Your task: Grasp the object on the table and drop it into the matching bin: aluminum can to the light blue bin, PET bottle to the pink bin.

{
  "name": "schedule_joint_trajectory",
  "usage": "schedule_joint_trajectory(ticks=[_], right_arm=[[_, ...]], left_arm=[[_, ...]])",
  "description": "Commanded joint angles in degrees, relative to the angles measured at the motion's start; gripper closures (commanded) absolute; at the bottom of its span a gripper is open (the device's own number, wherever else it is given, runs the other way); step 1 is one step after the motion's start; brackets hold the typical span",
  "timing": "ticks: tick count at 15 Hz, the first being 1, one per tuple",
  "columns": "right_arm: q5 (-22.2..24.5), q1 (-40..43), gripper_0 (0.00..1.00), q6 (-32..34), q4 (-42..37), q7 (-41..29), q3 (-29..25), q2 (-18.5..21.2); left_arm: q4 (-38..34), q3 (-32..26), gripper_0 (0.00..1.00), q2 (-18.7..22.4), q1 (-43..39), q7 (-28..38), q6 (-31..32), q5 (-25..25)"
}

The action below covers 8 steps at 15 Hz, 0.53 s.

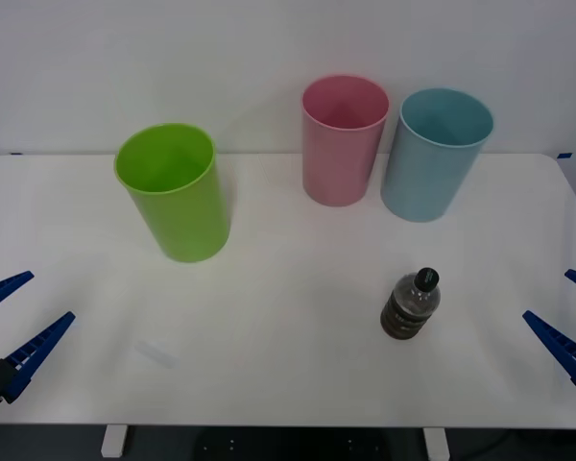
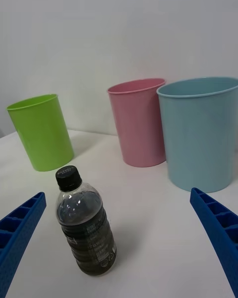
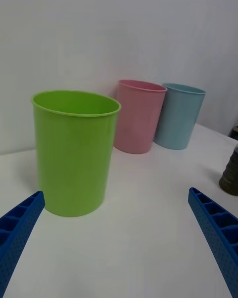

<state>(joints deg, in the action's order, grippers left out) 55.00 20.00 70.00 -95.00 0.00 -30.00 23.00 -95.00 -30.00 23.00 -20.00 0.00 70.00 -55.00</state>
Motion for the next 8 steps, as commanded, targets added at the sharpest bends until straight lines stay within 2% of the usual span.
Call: schedule_joint_trajectory(ticks=[1, 3, 6, 8], right_arm=[[0.0, 0.0, 0.00, 0.0, 0.0, 0.0, 0.0, 0.0], [-0.3, 1.4, 0.00, -0.3, -0.7, 0.0, -0.5, -0.5], [-2.8, 5.7, 0.00, -4.6, -4.7, 0.3, 1.5, 1.5], [-3.1, 6.7, 0.00, -5.1, -4.9, 0.8, 2.1, 2.3]], left_arm=[[0.0, 0.0, 0.00, 0.0, 0.0, 0.0, 0.0, 0.0], [0.0, 0.0, 0.00, 0.0, 0.0, 0.0, 0.0, 0.0], [0.0, 0.0, 0.00, 0.0, 0.0, 0.0, 0.0, 0.0], [0.0, 0.0, 0.00, 0.0, 0.0, 0.0, 0.0, 0.0]])
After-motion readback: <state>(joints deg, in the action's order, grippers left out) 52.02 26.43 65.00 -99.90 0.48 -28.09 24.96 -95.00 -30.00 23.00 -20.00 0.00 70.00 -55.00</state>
